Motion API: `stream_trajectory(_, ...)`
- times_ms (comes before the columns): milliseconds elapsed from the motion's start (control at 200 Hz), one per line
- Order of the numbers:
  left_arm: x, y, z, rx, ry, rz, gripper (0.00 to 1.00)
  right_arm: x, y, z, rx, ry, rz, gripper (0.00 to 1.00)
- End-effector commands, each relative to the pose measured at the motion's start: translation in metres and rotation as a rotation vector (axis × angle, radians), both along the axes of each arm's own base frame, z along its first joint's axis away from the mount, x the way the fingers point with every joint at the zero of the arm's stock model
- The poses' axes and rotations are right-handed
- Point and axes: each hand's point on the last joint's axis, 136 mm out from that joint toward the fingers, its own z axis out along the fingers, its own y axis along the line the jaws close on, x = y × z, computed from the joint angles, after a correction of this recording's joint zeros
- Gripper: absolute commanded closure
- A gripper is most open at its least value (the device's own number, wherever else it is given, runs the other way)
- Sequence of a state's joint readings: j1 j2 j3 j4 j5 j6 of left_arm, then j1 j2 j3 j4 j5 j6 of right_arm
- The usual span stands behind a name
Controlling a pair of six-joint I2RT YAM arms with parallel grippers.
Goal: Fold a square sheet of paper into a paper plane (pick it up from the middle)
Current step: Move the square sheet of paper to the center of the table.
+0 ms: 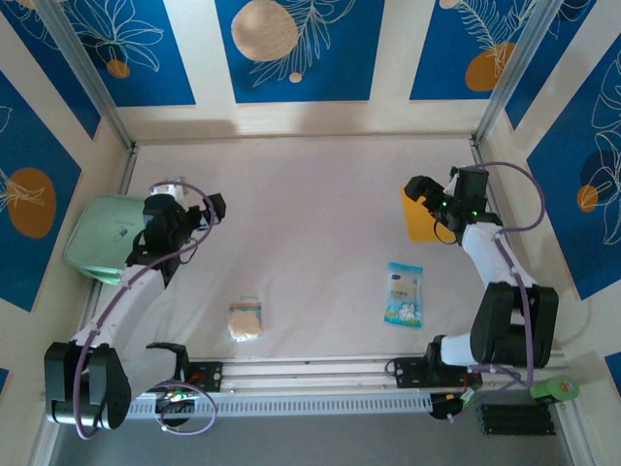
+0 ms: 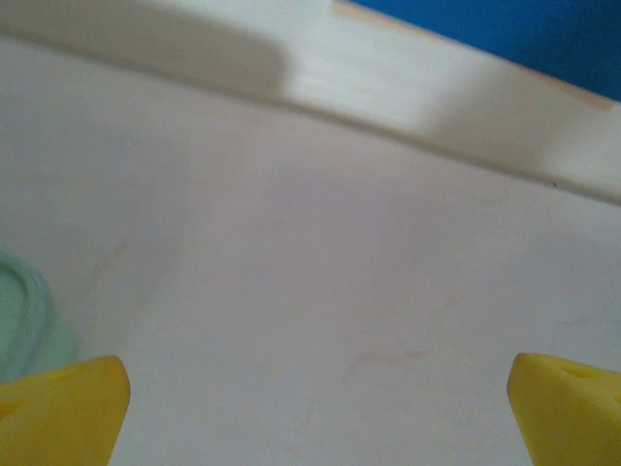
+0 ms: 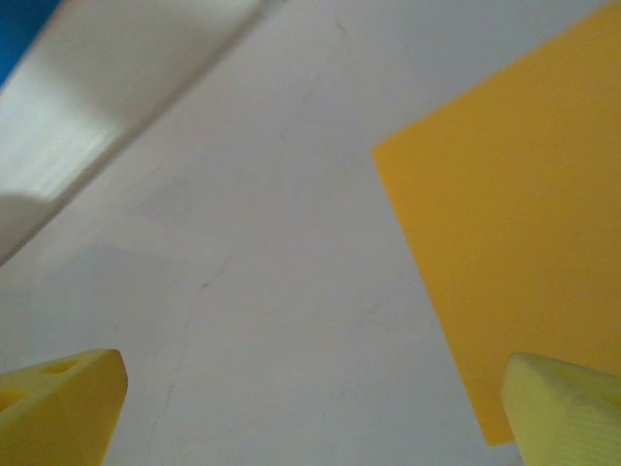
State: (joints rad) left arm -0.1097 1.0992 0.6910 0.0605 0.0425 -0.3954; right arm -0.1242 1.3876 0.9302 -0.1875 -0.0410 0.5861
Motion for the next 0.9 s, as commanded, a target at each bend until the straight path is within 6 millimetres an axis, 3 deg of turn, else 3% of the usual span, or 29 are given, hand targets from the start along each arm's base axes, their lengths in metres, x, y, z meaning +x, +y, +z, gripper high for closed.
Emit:
stream_trajectory(0,-0.004,-0.023,-0.006,-0.112,0.098,-0.079,0.01,-0.005,0.001,-0.025,0.072,0.152,-0.013,0.01)
stream_trajectory(135,0.003,-0.037,-0.013,-0.171,0.143,-0.135,0.01,0.01,-0.009,-0.05,0.095,0.272,-0.04,0.01)
stream_trajectory(400,0.015,-0.052,-0.022,-0.249,0.189,-0.173,0.01,0.031,-0.01,-0.098,0.128,0.449,-0.071,0.02)
stream_trajectory(675,0.026,-0.064,-0.029,-0.273,0.213,-0.195,0.01,0.014,0.004,-0.137,0.103,0.647,-0.129,0.03)
stream_trajectory(895,0.028,-0.076,-0.035,-0.272,0.235,-0.217,0.01,-0.006,0.036,-0.142,0.094,0.75,-0.17,0.02)
